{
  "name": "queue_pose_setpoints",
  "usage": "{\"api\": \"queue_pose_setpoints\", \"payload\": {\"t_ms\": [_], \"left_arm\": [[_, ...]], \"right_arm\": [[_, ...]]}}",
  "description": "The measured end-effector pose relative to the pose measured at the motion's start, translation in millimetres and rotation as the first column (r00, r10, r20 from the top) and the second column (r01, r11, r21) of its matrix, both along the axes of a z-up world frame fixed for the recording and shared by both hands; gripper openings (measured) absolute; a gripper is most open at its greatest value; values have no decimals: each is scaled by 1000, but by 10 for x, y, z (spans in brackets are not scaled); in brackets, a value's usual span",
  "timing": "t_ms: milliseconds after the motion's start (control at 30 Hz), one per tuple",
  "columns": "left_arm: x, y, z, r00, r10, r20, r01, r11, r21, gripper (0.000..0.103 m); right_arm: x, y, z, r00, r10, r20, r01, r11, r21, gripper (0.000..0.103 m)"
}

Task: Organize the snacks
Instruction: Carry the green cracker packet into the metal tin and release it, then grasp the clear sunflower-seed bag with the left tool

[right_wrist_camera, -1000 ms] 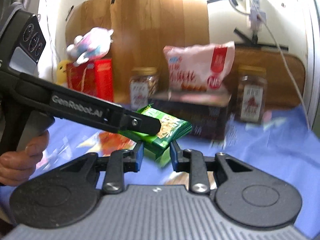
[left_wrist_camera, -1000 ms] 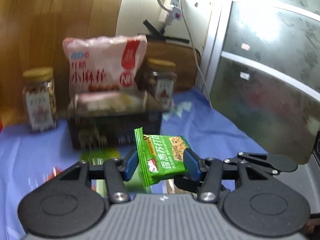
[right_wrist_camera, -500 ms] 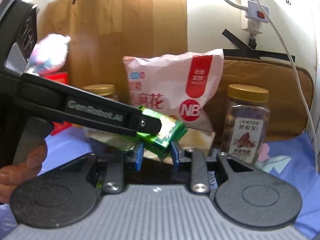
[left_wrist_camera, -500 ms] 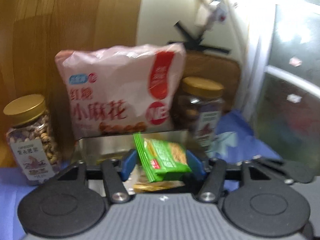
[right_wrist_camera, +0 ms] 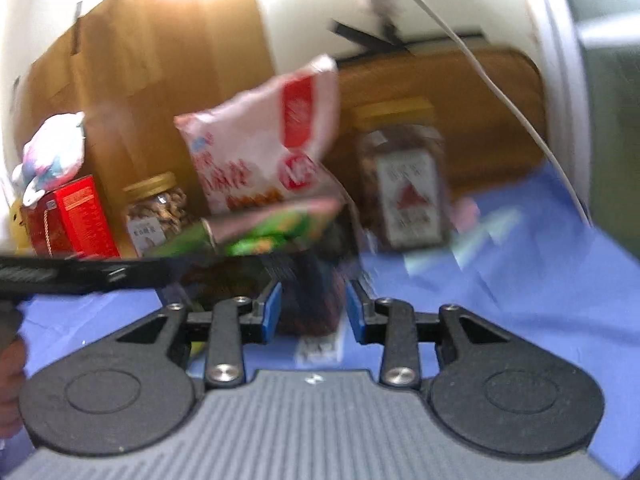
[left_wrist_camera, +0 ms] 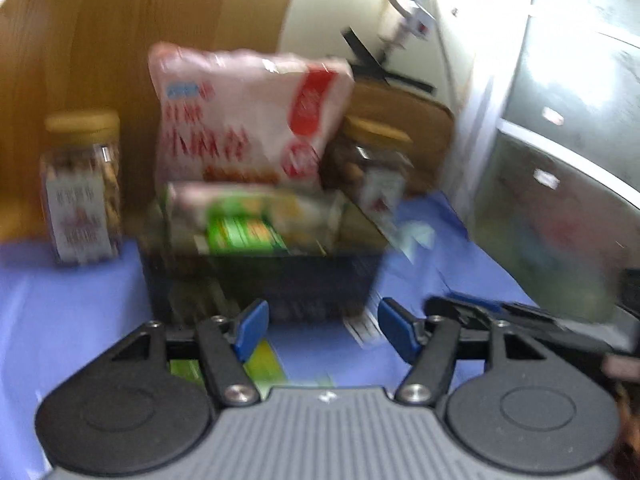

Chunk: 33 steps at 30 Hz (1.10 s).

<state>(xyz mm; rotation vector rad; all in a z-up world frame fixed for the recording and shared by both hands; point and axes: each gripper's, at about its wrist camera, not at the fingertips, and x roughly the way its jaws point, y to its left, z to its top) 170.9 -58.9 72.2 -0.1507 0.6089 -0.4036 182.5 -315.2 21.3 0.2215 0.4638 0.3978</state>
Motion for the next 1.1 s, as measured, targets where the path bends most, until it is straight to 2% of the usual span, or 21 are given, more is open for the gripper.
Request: {"api": "queue_pose_setpoints", "payload": {"t_ms": [133,233,267,333,433,533,600,667,833,967,1033,1067,1100], "left_arm": [[-295,-71,-243,990,-78,-117,73,996,-43,62],[-506,-129,-423,975,-121,-184,113,992,-50,62],[-559,-143,-471,974,-120,-190,115,993,-39,62],[-692,-180,-464,984,-101,-148,105,994,14,62],[-759,-122,-453,978,-113,-177,109,993,-35,63],[-878,-44,-467,980,-95,-176,88,995,-44,62],[-961,-1,-471,982,-78,-171,72,997,-40,61],[-1020,92,-472,980,-72,-183,60,996,-71,61],[-1034,240,-424,976,-48,-214,25,994,-106,63],[-941,269,-483,962,-105,-252,56,980,-193,63],[-926,272,-498,963,-107,-249,54,976,-211,63],[-929,280,-511,962,-110,-248,53,973,-225,63],[-931,297,-523,962,-117,-247,55,968,-245,62]], "right_arm": [[-38,-74,-237,984,35,-174,-31,999,24,38],[-212,-54,-260,978,54,-200,-49,998,34,38],[-291,-40,-267,978,58,-198,-52,998,36,38],[-449,-10,-270,978,66,-197,-58,997,46,38],[-701,18,-282,974,111,-199,-91,990,108,38],[-930,53,-308,957,183,-226,-140,972,191,38],[-1080,102,-320,951,214,-224,-166,962,216,38],[-1193,159,-318,943,247,-221,-197,954,226,37],[-1213,188,-313,931,275,-240,-209,941,266,37],[-1123,171,-375,913,306,-270,-199,912,360,37],[-1114,191,-409,906,320,-278,-198,899,390,32],[-1098,212,-438,892,342,-295,-205,889,410,22],[-1096,223,-473,876,367,-312,-210,874,439,18]]}}
